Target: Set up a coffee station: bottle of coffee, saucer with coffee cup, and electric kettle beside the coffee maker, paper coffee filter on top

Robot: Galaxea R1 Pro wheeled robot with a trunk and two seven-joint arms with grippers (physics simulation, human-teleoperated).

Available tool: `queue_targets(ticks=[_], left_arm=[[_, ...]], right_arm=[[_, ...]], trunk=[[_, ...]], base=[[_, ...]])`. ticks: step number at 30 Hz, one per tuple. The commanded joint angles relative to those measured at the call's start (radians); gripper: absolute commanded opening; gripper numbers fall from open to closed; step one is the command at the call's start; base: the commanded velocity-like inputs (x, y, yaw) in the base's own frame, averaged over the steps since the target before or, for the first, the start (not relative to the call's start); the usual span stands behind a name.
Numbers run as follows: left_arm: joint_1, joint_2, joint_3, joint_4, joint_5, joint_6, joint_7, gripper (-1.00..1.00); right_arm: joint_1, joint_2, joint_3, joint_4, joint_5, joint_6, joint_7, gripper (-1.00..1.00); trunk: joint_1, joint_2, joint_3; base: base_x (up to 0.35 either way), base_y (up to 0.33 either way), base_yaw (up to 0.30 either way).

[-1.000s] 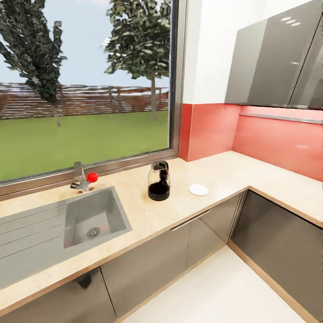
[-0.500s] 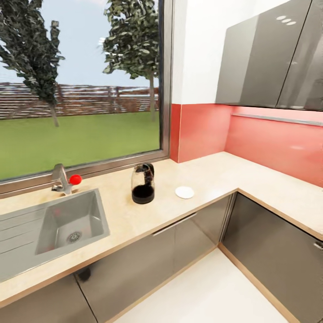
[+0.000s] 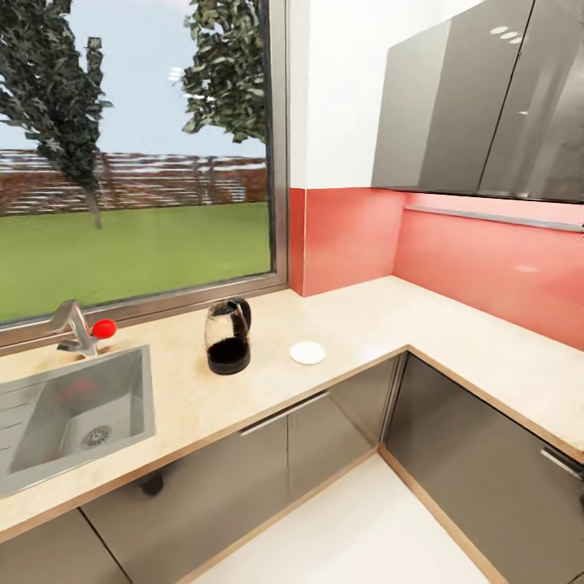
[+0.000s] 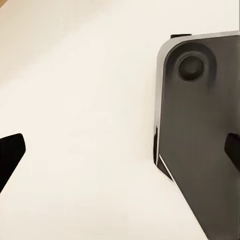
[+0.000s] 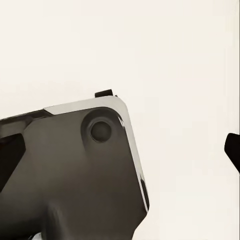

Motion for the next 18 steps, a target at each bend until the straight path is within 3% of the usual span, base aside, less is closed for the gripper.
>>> queue_targets(ticks=[1,18], left_arm=[[0.000,0.000,-0.003,-0.002,-0.002,0.000,0.005,1.00],[0.000,0.000,-0.003,-0.002,-0.002,0.000,0.005,1.00]], right_arm=[[0.000,0.000,0.000,-0.002,-0.007,-0.002,-0.001,1.00],[0.000,0.000,0.001,-0.003,-0.007,-0.002,0.001,1.00]], trunk=[[0.001,-0.002,-0.002],[0.001,-0.002,-0.002]], base=[[0.087,-0.313,0.000],[0.087,-0.313,0.002]])
